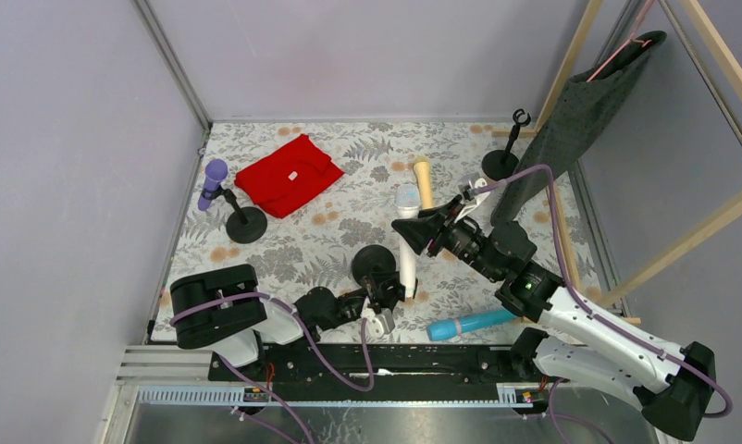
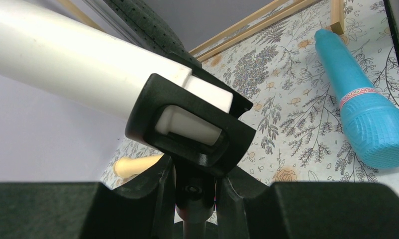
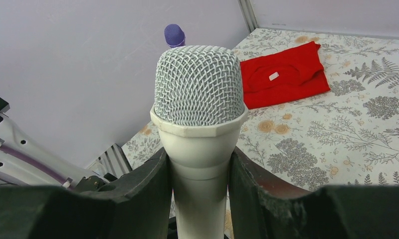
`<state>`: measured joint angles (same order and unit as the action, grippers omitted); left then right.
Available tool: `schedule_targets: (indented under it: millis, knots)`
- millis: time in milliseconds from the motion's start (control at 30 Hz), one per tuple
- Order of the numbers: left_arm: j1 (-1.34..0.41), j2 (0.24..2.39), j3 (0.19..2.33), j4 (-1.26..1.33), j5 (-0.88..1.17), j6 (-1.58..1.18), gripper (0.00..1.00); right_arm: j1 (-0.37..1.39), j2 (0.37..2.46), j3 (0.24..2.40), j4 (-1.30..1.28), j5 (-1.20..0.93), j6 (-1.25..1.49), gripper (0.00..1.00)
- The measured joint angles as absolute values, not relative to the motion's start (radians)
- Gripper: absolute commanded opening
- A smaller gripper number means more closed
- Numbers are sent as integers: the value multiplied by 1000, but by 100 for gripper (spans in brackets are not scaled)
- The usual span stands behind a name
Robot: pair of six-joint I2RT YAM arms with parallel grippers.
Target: Attach the microphones to the stand
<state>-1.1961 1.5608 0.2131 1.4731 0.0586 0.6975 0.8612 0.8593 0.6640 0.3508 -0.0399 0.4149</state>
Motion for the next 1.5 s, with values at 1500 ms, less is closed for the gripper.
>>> schedule_targets:
  millis: [1500]
  knots:
    - [-1196,1586,206,1520,30,661,0,950,812,546,440,62,422,0]
